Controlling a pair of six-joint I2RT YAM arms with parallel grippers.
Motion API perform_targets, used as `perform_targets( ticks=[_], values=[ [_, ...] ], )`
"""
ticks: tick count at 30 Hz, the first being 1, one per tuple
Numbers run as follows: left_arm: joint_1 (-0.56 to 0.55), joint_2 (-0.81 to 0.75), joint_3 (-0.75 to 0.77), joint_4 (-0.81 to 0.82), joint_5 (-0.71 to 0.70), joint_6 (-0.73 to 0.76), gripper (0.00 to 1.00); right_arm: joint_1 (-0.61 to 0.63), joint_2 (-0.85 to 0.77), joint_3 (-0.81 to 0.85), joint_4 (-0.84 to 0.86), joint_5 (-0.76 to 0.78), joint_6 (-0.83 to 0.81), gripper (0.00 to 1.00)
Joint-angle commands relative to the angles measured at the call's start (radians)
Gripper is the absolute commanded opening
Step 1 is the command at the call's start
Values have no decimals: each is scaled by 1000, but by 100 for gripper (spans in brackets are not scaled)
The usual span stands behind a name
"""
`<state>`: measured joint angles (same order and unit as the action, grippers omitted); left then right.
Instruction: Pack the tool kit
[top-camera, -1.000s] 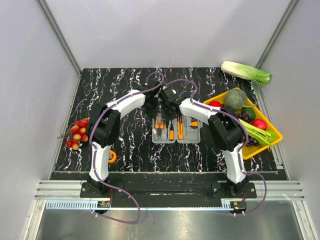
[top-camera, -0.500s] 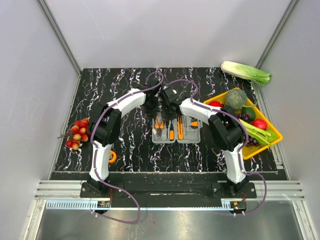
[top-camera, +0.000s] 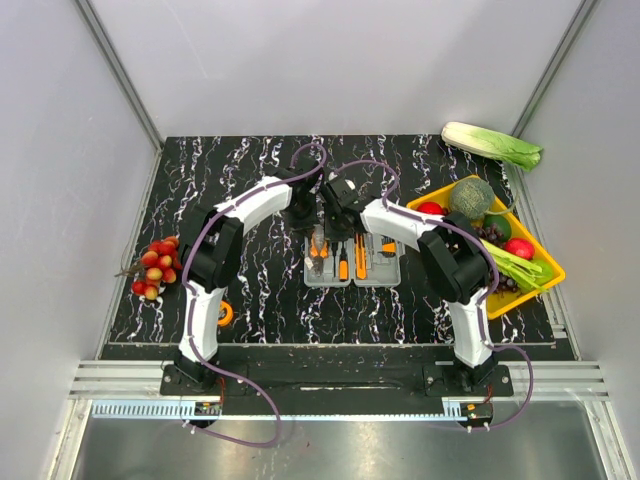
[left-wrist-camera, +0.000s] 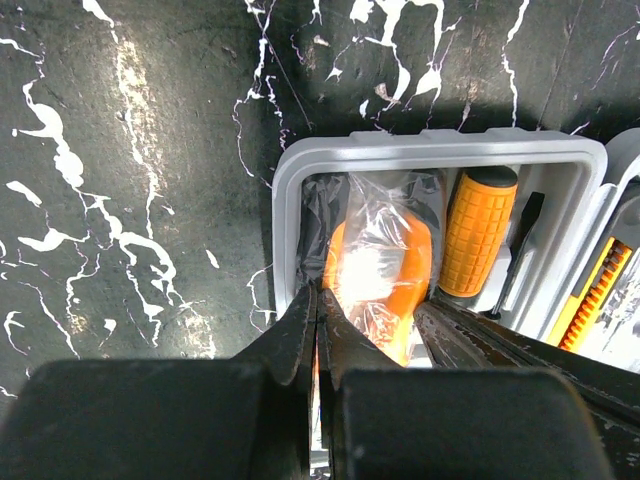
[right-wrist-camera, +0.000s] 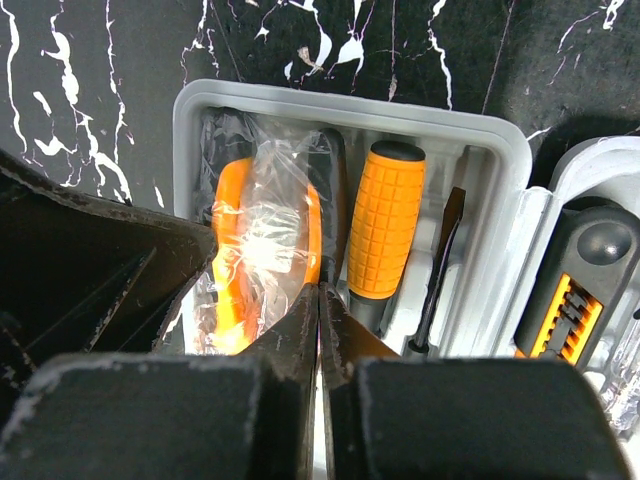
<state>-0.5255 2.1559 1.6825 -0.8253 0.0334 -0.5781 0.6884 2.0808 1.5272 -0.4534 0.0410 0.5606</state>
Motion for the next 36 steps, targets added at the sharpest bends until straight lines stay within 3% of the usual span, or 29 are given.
perform_targets(
  ticks=[1, 14, 19, 23, 28, 36],
  values=[
    [-93, 222, -144, -21, 109, -55, 0, 39, 61, -81, 30, 5, 24, 5],
    [-90, 226, -147, 8, 292, -75, 0, 62, 15, -50, 38, 68, 16, 9],
    [-76, 119, -136, 26, 214, -74, 1, 60, -39, 22, 2, 146, -14, 18],
    [-45, 38, -74, 25, 163, -65, 16, 59, -76, 54, -16, 168, -18, 22],
    [-16, -47, -11, 18, 123, -51, 25, 60, -140, 36, -19, 181, -10, 24],
    [42, -198, -3, 11, 63, -34, 27, 60, -180, -28, -5, 140, 5, 21]
  ],
)
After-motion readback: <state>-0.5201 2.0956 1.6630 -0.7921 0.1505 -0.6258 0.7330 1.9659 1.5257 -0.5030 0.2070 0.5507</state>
